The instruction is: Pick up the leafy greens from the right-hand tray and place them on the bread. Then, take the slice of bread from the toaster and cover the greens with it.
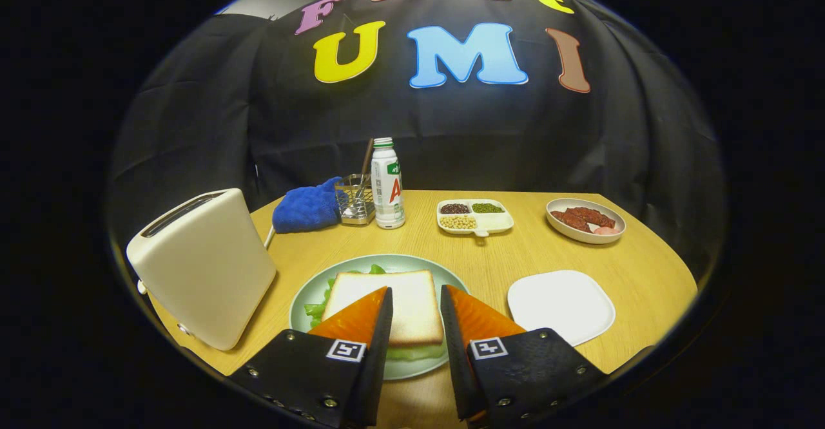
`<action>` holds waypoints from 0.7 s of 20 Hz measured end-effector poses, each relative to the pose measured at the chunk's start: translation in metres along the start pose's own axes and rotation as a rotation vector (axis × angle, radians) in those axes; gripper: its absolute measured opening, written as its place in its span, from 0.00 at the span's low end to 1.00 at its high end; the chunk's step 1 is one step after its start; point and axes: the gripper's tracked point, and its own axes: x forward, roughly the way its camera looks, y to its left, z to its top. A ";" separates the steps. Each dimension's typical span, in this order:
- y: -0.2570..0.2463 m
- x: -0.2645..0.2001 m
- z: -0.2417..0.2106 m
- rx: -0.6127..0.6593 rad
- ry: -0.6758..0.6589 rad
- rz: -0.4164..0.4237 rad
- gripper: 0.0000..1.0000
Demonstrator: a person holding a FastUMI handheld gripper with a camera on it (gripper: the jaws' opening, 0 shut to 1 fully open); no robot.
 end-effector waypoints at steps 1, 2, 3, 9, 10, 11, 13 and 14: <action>-0.002 -0.002 0.003 0.003 -0.008 0.001 0.45; -0.005 -0.004 0.005 0.006 -0.017 0.003 0.45; -0.007 -0.007 0.008 0.007 -0.027 0.008 0.45; -0.046 -0.029 0.030 0.011 -0.105 -0.023 0.45; -0.054 -0.032 0.033 0.015 -0.115 -0.032 0.45; -0.061 -0.035 0.036 0.020 -0.125 -0.040 0.45; -0.078 -0.042 0.041 0.029 -0.144 -0.053 0.45; -0.086 -0.044 0.042 0.027 -0.149 -0.061 0.45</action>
